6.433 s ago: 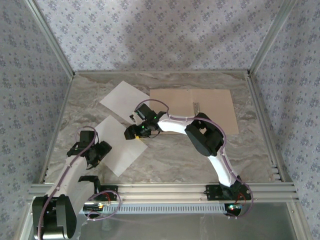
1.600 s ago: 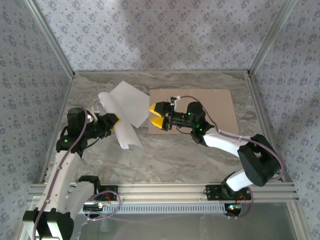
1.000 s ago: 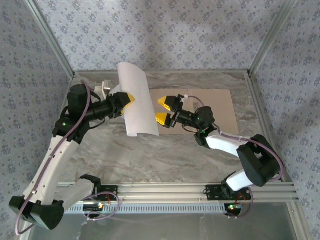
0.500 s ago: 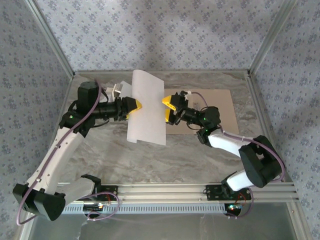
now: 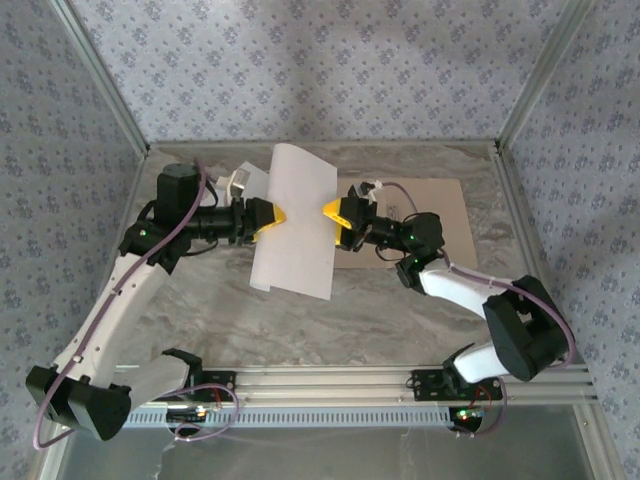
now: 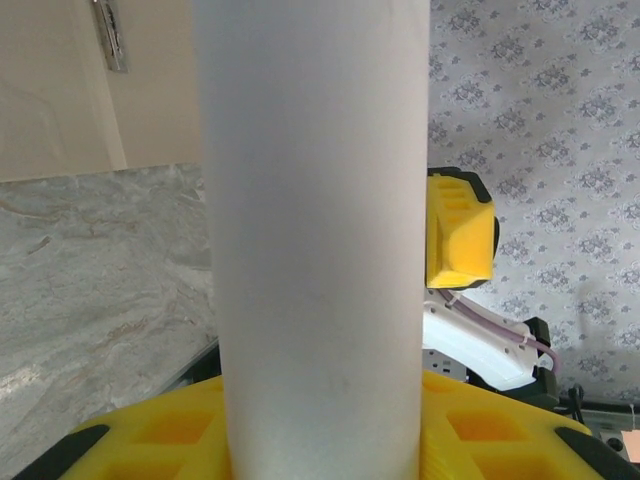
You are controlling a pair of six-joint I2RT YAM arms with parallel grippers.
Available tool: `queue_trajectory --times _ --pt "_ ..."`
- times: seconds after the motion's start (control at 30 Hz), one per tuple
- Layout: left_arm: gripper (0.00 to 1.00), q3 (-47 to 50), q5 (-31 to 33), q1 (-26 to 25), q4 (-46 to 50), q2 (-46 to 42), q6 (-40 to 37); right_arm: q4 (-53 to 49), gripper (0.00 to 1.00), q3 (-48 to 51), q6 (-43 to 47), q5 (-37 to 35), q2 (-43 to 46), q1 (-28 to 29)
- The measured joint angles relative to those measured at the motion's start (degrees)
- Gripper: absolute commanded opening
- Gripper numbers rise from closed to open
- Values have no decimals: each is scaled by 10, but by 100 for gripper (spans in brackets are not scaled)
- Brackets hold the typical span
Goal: Put the files into the folder
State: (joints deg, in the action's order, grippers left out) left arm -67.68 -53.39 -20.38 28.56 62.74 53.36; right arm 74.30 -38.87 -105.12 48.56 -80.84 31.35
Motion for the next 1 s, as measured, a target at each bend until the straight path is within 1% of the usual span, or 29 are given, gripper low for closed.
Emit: queue_trajectory --times 0.1,0.4,0.47,0.63,1.0 --pt "38 2 0 -2 -1 -2 0 -14 58 2 17 4 16 -1" --pt "38 18 0 -15 -3 -8 1 -45 55 5 45 4 29 -3" --pt "38 21 0 -18 -6 -9 1 -49 53 5 47 4 29 -3" --pt "38 33 0 -19 -12 -11 1 -51 43 14 51 3 29 -4" --pt "38 34 0 -19 -13 -11 0 -51 37 20 51 3 29 -4"
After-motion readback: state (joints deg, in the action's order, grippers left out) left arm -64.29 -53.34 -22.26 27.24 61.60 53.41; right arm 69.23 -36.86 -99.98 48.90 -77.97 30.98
